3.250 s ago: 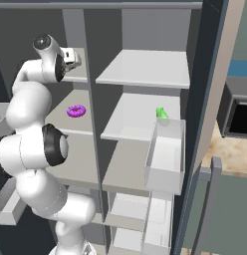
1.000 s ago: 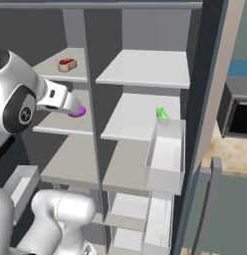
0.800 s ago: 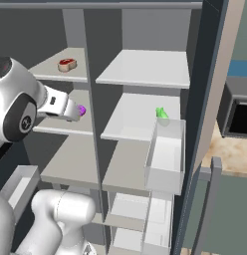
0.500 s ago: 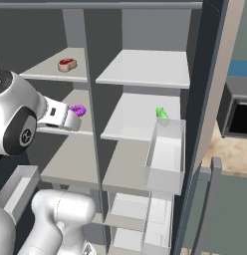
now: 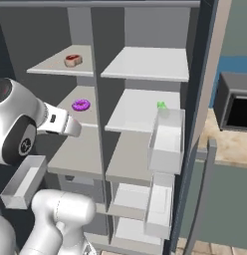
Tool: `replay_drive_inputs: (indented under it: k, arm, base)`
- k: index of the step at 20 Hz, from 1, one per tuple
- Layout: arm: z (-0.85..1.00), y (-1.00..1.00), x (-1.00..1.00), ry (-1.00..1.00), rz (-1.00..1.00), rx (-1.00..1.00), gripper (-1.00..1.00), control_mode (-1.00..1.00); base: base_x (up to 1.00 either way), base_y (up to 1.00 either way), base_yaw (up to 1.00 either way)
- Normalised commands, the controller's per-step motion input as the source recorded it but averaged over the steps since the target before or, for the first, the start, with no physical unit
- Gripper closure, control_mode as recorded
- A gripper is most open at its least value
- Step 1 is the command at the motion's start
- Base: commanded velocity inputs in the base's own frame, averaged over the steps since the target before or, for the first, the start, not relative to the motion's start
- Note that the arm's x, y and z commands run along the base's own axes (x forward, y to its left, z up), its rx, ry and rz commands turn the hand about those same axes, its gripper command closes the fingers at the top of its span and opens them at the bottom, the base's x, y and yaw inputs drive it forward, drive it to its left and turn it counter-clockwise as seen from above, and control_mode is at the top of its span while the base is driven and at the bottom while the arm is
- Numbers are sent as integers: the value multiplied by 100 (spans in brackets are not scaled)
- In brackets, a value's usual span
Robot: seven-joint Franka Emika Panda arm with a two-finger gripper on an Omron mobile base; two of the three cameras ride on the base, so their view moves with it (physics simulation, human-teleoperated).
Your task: There's a steak in the fridge that needs to be moved to the freezer for freezing. Pick up the steak from the fridge, place it on any shelf in the freezer, and close the fridge and freezer doors when done.
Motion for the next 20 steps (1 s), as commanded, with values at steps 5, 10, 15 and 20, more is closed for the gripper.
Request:
replay_drive_inputs:
  k: [5, 10, 15, 20]
  arm:
    - [0, 0, 0, 0, 0, 0, -100, 100]
    - [0, 0, 0, 0, 0, 0, -100, 100]
    - [0, 0, 0, 0, 0, 0, -100, 100]
    - [0, 0, 0, 0, 0, 0, -100, 100]
  base:
    - [-65, 0, 0]
    - [-42, 0, 0]
    - [-42, 0, 0]
    - [28, 0, 0]
